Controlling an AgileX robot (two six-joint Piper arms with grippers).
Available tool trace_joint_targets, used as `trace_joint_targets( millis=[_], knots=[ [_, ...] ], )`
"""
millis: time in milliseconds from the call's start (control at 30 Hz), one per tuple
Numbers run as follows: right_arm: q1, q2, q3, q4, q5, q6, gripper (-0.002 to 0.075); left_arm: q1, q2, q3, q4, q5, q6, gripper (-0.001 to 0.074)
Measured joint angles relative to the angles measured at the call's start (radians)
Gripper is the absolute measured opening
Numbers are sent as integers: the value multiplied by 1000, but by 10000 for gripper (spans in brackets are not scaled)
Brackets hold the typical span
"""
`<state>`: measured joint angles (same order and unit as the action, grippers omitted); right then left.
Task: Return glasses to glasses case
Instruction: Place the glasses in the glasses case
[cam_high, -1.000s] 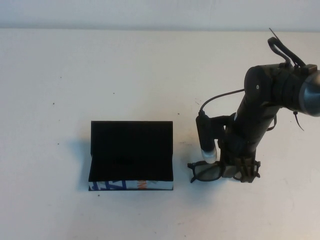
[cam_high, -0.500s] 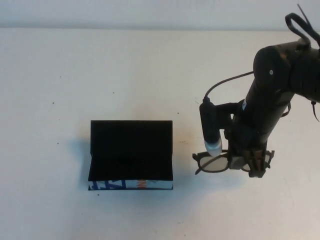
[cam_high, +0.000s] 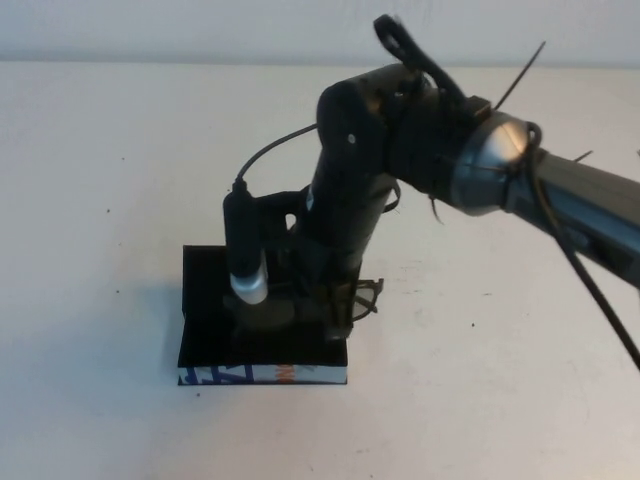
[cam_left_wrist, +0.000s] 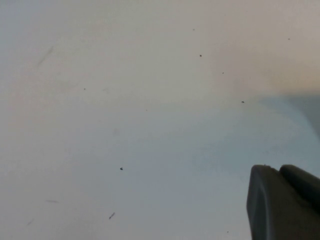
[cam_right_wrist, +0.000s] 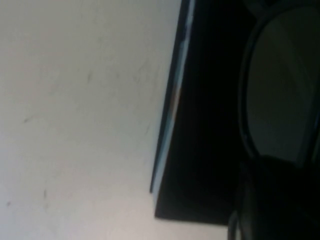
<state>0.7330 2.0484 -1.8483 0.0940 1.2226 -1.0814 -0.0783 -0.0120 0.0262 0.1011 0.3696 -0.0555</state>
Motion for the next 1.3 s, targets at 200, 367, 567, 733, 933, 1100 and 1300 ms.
trace_joint_targets(
  millis=[200, 367, 567, 733, 933, 1100, 1300],
  knots=[
    [32, 121, -116, 39, 0, 17, 66, 0, 0, 0, 0, 0, 0, -1],
    [44, 145, -122, 52, 0, 17, 66, 0, 0, 0, 0, 0, 0, -1],
    [46, 172, -122, 52, 0, 17, 66, 0, 0, 0, 0, 0, 0, -1],
    [46, 184, -124, 56, 0, 17, 65, 0, 0, 0, 0, 0, 0, -1],
    [46, 198, -128, 60, 0, 26, 65, 0, 0, 0, 0, 0, 0, -1],
    [46, 199, -128, 68, -2, 33, 64, 0, 0, 0, 0, 0, 0, -1],
    [46, 199, -128, 71, -2, 39, 64, 0, 0, 0, 0, 0, 0, -1]
  ],
)
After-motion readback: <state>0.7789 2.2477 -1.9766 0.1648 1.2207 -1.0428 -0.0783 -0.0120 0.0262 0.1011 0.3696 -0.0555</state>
